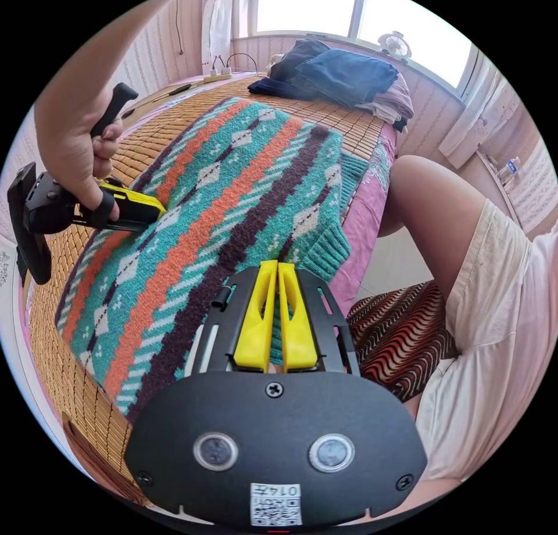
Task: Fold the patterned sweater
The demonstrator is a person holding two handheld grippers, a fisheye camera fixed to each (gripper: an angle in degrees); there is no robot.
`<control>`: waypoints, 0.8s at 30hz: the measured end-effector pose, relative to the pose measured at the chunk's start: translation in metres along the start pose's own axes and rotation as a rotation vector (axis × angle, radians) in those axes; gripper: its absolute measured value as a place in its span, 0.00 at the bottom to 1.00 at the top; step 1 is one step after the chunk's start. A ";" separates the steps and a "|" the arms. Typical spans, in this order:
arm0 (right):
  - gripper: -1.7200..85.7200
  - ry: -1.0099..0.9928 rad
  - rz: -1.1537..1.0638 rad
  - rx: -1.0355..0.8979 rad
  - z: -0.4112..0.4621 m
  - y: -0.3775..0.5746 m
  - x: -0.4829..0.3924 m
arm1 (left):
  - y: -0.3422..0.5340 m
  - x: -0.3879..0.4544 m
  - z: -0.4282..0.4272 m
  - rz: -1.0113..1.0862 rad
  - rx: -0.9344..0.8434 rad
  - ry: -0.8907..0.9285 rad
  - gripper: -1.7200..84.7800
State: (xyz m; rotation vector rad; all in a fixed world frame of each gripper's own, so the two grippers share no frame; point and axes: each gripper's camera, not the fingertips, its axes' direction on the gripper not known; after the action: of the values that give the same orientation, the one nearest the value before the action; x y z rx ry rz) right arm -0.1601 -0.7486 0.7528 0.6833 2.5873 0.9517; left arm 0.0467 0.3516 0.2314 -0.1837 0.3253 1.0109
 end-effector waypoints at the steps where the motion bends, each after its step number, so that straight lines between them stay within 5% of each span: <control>1: 0.01 0.043 -0.042 0.006 0.001 0.008 -0.007 | 0.001 0.001 -0.001 0.003 0.003 -0.003 0.01; 7: 0.01 0.106 0.039 0.081 0.008 0.050 0.012 | 0.003 0.005 -0.003 0.021 -0.001 -0.010 0.01; 16: 0.01 -0.058 0.162 0.230 0.111 0.078 0.027 | 0.014 0.004 -0.007 0.020 0.013 0.018 0.01; 24: 0.01 -0.291 0.463 0.820 0.263 0.261 -0.011 | 0.034 0.021 -0.034 0.024 0.194 -0.029 0.01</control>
State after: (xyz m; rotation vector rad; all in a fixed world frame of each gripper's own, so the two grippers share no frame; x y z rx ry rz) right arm 0.0479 -0.4425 0.7351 1.5312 2.5259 -0.1850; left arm 0.0223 0.3759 0.1919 0.0103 0.3981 0.9982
